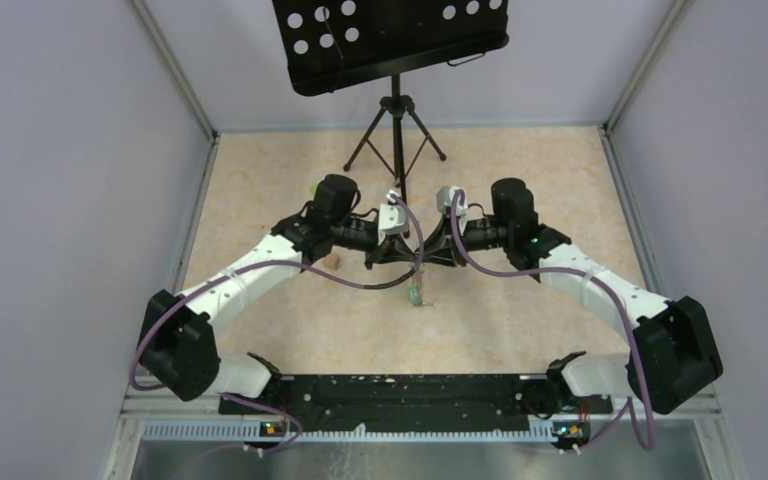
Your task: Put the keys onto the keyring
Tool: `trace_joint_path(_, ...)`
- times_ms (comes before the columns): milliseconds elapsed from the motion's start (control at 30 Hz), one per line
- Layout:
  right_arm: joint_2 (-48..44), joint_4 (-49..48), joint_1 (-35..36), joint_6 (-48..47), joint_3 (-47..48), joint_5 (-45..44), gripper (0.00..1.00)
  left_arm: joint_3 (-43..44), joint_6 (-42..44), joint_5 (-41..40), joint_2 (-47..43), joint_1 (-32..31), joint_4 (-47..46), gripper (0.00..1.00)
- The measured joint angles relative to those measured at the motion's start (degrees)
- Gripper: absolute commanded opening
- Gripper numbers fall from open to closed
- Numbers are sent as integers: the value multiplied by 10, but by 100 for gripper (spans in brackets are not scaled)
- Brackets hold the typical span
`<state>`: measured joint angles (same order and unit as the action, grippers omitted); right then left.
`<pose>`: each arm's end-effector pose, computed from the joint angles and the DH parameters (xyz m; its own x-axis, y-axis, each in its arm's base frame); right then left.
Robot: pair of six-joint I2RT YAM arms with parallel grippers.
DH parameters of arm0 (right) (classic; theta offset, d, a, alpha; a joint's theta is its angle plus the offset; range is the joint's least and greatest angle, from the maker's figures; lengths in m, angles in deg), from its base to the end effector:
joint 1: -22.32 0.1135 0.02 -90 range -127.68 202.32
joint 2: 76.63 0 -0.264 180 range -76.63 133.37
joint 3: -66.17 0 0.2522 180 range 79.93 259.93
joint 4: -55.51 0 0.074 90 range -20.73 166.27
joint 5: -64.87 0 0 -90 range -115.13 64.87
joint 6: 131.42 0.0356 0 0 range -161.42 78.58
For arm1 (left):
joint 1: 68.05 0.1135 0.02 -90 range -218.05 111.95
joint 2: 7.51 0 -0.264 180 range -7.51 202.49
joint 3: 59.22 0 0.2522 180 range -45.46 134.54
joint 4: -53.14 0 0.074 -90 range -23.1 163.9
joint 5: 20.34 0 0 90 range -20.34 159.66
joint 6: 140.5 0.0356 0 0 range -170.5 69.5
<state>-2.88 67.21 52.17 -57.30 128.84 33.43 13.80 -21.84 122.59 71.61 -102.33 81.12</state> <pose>0.2268 0.1652 0.2826 -0.0653 -0.2020 -0.9772 -0.9978 0.0058 0.0655 0.2319 -0.1924 0.2925 0.0184 0.3373 -0.9412 0.9991 -0.0409 0.0049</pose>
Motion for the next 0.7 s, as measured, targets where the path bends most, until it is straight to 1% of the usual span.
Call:
trace_joint_path(100,0,0,0,0,0,0,18,0,0,0,0,0,0,0)
trace_joint_path(200,0,0,0,1,1,0,14,0,0,0,0,0,0,0)
trace_joint_path(367,0,-1,0,6,9,0,0,0,0,1,0,0,0,0)
trace_joint_path(700,0,0,0,9,10,-3,0,0,0,1,0,0,0,0)
